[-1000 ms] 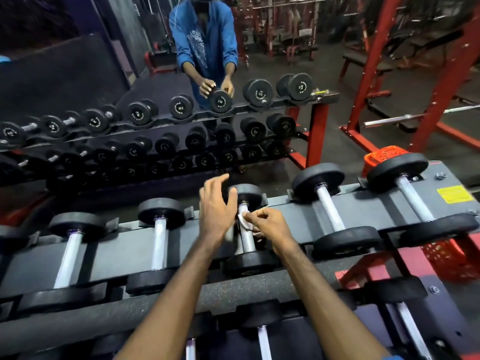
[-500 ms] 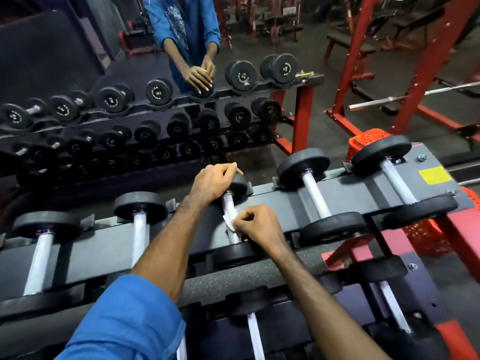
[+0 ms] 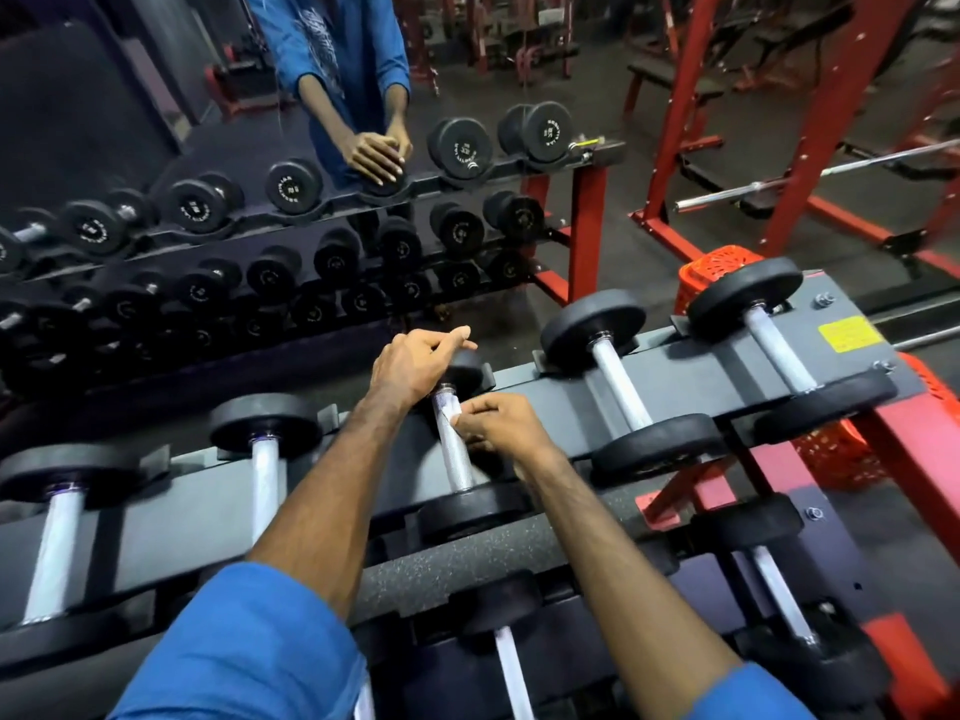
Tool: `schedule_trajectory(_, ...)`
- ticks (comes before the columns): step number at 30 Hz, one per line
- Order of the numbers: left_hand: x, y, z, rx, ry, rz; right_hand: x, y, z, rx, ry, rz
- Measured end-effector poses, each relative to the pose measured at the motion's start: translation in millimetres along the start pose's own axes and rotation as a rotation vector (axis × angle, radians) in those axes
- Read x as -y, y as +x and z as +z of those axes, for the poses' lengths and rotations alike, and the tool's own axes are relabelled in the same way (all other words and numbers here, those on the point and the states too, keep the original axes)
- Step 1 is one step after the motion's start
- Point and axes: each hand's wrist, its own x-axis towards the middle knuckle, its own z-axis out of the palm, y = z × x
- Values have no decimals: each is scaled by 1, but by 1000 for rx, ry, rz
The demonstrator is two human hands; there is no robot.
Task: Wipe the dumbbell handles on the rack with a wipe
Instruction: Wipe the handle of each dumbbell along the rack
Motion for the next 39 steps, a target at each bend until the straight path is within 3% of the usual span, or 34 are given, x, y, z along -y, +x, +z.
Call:
schedule_trajectory(9, 0, -1, 1, -11, 9, -12, -17, -10, -18, 183, 107, 196)
schedule_trajectory(15, -1, -2, 1, -5, 7, -31, 8, 9, 0, 41, 82, 38)
schedule_trajectory(22, -3, -3, 0, -14, 2, -34, -5, -6, -10, 113, 51, 133)
schedule_trajectory(27, -7, -6, 0, -24, -24, -42, 10, 3, 0, 21, 82, 69)
schedule_trajectory(33, -9, -7, -2, -44, -22, -55, -3, -4, -10, 120, 73, 196)
schedule_trajectory(39, -4, -3, -1, -22, -35, -44, 9, 9, 3, 32, 125, 183)
